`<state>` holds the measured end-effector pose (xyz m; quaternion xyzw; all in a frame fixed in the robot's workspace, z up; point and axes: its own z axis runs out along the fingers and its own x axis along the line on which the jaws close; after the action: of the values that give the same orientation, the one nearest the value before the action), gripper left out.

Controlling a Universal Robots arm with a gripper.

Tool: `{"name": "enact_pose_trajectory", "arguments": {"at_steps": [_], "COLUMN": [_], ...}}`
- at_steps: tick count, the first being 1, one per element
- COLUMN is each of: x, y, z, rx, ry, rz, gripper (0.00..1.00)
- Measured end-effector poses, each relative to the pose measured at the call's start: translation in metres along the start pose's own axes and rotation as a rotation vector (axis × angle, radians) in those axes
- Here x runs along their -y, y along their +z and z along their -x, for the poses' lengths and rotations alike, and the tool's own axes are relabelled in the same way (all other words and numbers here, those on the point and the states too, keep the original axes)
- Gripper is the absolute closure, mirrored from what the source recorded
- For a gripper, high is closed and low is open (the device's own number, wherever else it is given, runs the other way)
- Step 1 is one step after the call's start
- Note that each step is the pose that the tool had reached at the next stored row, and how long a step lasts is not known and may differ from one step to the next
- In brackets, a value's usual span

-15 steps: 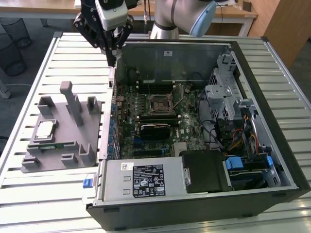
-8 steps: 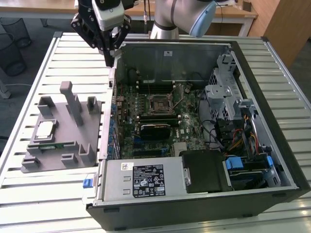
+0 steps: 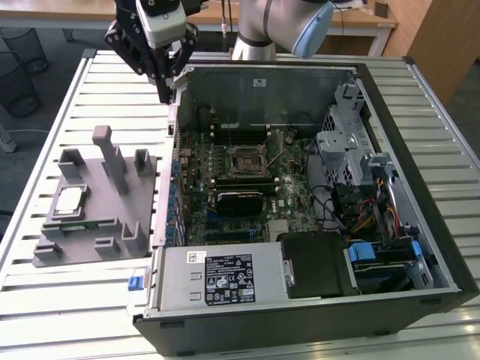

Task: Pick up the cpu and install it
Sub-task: 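Reach for the cpu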

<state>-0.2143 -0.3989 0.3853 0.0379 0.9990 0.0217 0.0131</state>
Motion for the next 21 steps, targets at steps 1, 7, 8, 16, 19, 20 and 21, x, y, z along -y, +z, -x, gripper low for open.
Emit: {"name": "enact_pose_trajectory", "arguments": {"at_steps": [1,7,8,16,19,20,21], "x": [0.0000,0.0004,0.0005,0.0013,0.0020,0.0022,0.0023], "y": [0.0000,0.0003,0.0004,0.0006,0.0006,0.0005,0.0005], "z": [-0.0007,-0.0056,-0.0064,-0.0165,-0.0254,-0.0279,-0.0304], "rx": [0.0000,-0.0001,0.0000,-0.0001,0.0000,0.0000,0.0000], "ry": [0.000,0.000,0.000,0.000,0.000,0.000,0.000], "rz": [0.0000,-0.0001,0.0000,-0.0001,0.0000,-0.0001,-0.0001], "gripper": [0.89,0.89,0.89,0.89,0.89,0.89,0.89]}}
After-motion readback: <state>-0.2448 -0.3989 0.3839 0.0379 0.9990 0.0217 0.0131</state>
